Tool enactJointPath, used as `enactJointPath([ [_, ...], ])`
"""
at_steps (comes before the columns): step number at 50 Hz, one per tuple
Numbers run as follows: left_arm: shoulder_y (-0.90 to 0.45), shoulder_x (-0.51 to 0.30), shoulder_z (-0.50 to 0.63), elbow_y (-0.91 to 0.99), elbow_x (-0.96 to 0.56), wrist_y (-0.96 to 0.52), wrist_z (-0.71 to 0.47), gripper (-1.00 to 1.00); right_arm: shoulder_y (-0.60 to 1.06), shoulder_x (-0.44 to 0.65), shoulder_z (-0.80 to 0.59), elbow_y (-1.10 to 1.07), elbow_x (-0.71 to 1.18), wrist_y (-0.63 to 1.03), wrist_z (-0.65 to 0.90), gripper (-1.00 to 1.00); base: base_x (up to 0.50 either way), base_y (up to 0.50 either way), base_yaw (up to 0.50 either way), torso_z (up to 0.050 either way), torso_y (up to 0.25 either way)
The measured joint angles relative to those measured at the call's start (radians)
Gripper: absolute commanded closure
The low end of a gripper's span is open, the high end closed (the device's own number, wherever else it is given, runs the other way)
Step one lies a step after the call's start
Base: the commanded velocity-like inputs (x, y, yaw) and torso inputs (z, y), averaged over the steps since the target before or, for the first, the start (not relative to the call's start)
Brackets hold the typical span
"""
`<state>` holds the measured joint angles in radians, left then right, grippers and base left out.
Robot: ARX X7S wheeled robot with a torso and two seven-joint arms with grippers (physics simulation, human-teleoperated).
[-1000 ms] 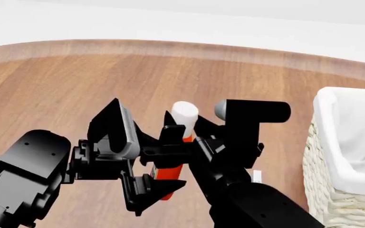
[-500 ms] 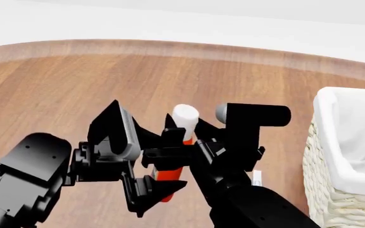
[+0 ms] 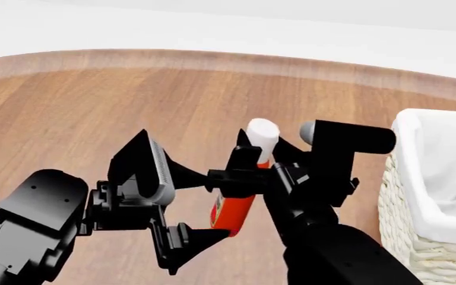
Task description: Pick up the ketchup, and put it in the basket.
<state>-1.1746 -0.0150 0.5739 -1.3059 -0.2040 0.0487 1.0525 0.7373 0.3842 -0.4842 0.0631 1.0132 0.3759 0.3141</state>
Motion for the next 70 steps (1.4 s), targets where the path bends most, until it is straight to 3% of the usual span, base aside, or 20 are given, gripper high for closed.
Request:
enactJointPath([
  [15,0.020,-0.004,-0.024,0.009,0.009,0.024,-0.015,-1.00,-0.007,0.043,0.036,-0.018,0.005,-0.011,0.030,1.00,0.00,0.00,0.00,0.000,0.001],
  [25,0.084,-0.036,-0.046,0.135,-0.006,0.015,-0.074,-1.00,-0.010,0.078,0.051,-0.054,0.012,0.001,0.060,1.00,0.00,0.00,0.00,0.000,0.000],
  [56,0.464,-0.123,-0.305,0.817,-0.097,-0.090,-0.765,-1.00,0.105,0.144,0.072,-0.058,0.019,0.076,0.117,1.00,0.00,0.00,0.00,0.000,0.000],
  [70,0.631,-0.155,-0.352,1.086,-0.084,-0.141,-0.966,-1.00,0.174,0.194,0.087,-0.033,0.014,0.119,0.138,1.00,0.00,0.00,0.00,0.001,0.001],
])
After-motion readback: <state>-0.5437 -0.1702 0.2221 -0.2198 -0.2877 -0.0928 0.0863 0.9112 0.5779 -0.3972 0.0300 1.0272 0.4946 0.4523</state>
